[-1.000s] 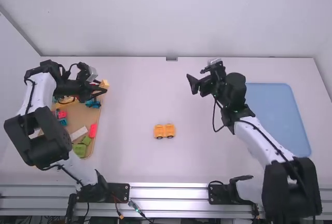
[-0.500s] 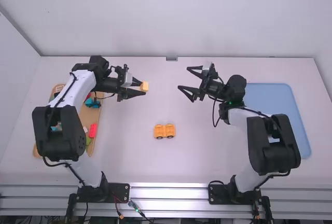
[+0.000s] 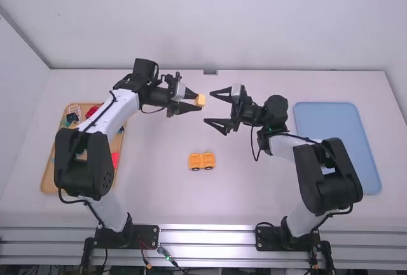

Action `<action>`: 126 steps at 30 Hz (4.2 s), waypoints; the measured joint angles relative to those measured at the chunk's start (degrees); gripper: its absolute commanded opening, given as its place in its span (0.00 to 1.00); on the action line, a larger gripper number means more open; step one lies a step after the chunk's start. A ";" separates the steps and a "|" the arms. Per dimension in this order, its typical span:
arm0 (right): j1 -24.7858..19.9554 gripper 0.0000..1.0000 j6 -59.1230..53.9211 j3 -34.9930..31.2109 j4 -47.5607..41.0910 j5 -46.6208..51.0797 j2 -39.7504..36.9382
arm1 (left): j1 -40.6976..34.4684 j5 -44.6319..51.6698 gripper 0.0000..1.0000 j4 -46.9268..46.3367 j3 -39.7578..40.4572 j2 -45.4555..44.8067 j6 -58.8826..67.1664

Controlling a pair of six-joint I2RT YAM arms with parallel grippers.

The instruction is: Assemble lego blocks to make yellow taxi

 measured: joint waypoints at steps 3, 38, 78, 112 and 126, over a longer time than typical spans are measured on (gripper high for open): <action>-0.48 0.88 -0.35 1.14 -0.76 -0.20 0.00 | 0.00 0.09 0.09 4.42 -1.92 0.00 -5.27; 0.96 0.54 -4.98 6.56 -8.46 -3.19 0.00 | -3.32 6.99 0.12 18.75 -5.86 0.00 -19.96; -0.83 0.28 -5.09 6.60 -14.99 0.00 0.00 | -3.30 -5.92 0.99 16.28 -5.86 0.00 -25.73; 14.40 0.01 -63.56 33.07 -123.40 64.06 9.40 | 1.11 -54.95 0.99 12.41 -5.86 0.00 -35.54; 14.91 0.07 -64.98 33.07 -124.45 58.47 12.94 | 15.74 -43.23 0.99 11.34 -5.86 -1.55 -38.38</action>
